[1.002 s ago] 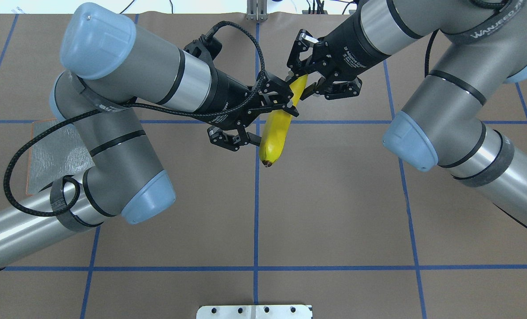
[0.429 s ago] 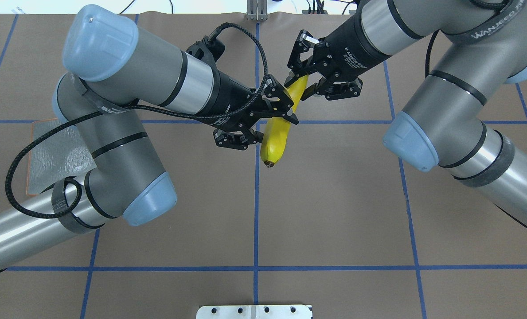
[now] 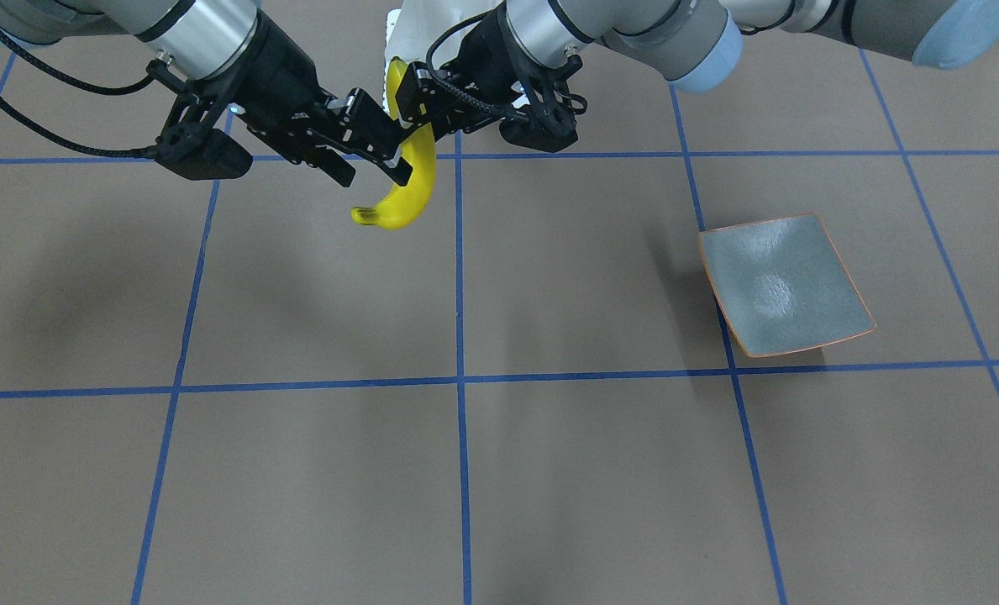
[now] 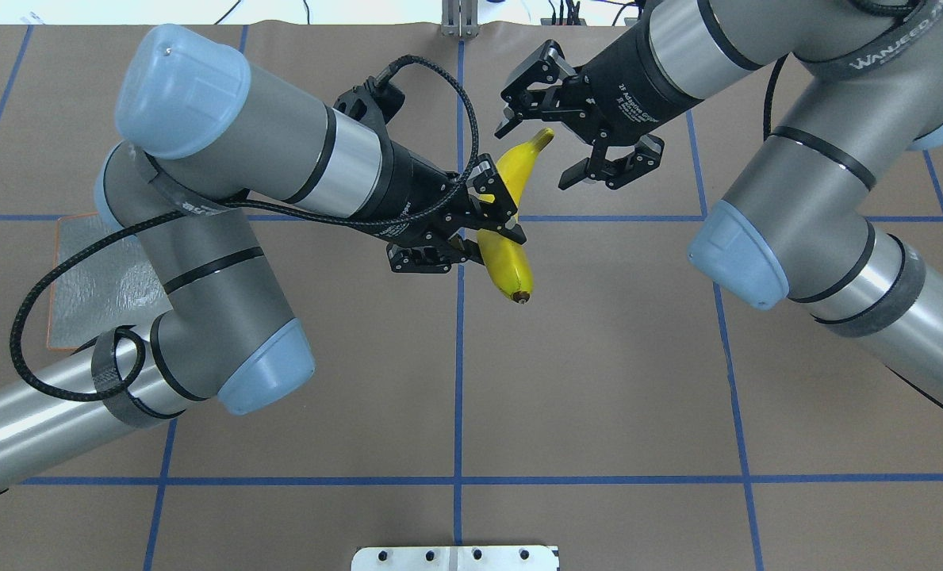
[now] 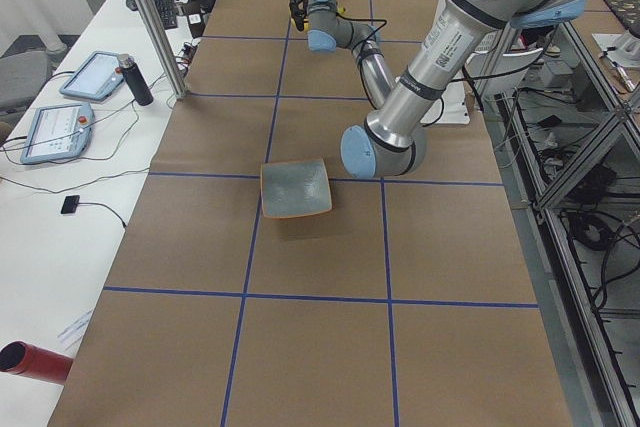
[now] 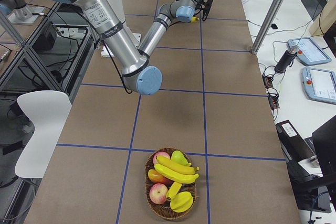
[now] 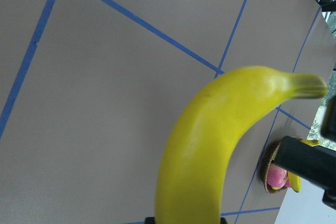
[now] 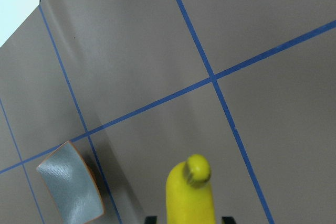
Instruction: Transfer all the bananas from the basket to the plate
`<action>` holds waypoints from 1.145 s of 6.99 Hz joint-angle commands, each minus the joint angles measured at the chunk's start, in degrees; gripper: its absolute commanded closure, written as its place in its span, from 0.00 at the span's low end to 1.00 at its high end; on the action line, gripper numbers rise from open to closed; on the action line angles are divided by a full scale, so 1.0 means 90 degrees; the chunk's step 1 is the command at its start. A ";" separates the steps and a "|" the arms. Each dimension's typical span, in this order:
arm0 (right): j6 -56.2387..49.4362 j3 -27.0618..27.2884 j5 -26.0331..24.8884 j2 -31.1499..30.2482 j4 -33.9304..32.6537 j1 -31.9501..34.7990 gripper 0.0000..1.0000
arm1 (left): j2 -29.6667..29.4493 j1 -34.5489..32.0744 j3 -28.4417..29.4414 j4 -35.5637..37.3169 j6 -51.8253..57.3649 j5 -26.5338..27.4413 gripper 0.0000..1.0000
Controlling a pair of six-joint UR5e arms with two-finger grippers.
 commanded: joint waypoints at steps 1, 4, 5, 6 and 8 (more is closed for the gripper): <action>0.0151 0.0033 0.0006 -0.0013 -0.0003 0.0095 0.00 | 0.0025 -0.0035 -0.0038 0.0043 -0.0017 -0.0025 1.00; -0.0119 0.0043 0.0201 -0.0412 -0.0003 0.0778 0.00 | 0.1988 -0.0366 -0.0796 0.0014 -0.0027 0.0023 1.00; -0.0285 0.0014 0.0192 -0.0491 -0.0012 0.0828 0.00 | 0.2761 -0.0687 -0.1148 0.0004 -0.0046 0.0023 1.00; -0.0451 0.0004 0.0172 -0.0656 -0.0012 0.0915 0.00 | 0.3494 -0.1038 -0.1422 0.0004 -0.0056 0.0023 1.00; -0.0862 -0.0016 0.0153 -0.0872 -0.0012 0.1053 0.00 | 0.4222 -0.1412 -0.1105 -0.0015 -0.0046 0.0246 1.00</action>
